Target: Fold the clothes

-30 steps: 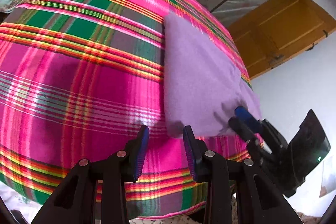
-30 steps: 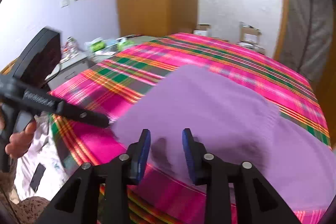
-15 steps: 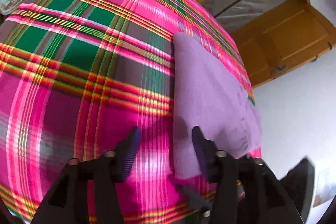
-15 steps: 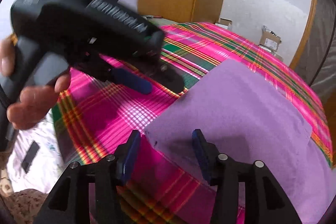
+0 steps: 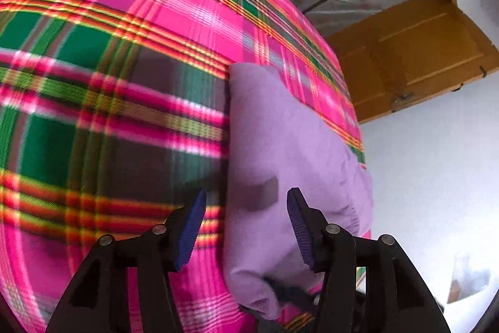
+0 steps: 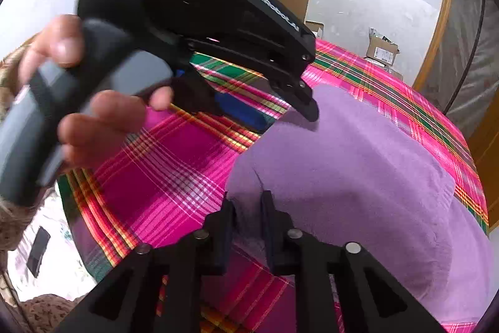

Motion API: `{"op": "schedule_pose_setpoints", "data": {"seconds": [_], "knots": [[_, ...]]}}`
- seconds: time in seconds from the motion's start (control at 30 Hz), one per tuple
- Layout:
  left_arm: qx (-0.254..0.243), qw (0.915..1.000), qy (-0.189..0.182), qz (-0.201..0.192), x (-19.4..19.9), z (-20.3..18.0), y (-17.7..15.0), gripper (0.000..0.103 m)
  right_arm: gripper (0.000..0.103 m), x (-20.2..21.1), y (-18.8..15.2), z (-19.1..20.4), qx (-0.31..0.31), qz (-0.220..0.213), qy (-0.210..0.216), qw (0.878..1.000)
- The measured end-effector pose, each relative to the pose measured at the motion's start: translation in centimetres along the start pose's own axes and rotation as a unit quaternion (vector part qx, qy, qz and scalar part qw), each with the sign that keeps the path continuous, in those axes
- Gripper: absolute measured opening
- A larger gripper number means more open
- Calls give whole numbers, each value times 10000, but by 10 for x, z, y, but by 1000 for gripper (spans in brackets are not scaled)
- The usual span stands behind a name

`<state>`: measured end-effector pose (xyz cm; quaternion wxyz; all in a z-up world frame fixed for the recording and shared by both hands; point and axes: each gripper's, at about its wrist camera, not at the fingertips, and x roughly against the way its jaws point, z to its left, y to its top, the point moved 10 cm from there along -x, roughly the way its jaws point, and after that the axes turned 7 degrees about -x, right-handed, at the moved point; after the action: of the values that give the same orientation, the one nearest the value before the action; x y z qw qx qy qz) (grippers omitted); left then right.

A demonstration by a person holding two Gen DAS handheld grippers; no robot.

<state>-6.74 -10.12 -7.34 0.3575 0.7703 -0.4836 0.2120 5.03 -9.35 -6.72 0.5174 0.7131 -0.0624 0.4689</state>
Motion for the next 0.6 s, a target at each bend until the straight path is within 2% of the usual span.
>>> {"op": "schedule_pose_setpoints", "data": {"seconds": [0.27, 0.33, 0.37, 0.4, 0.43, 0.5, 0.6], "knots": [[80, 9987, -425, 255, -35, -12, 28, 56, 13, 22, 7, -4, -330, -241, 439, 9982], [112, 9980, -532, 334, -41, -16, 32, 53, 13, 25, 7, -5, -378, -260, 504, 9977], [132, 9974, -591, 381, -45, -18, 33, 48, 13, 25, 6, -5, -397, -258, 527, 9975], [155, 9971, -620, 419, -47, -19, 33, 32, 13, 25, 6, -5, -407, -257, 541, 9974], [181, 9968, -630, 448, -48, -19, 32, 22, 12, 26, 7, -4, -396, -263, 533, 9974], [246, 9965, -650, 469, -49, -19, 31, 17, 12, 27, 8, -2, -374, -267, 514, 9976], [206, 9971, -683, 252, -42, -22, 35, 13, 12, 27, 14, 2, -254, -290, 441, 9983]]}}
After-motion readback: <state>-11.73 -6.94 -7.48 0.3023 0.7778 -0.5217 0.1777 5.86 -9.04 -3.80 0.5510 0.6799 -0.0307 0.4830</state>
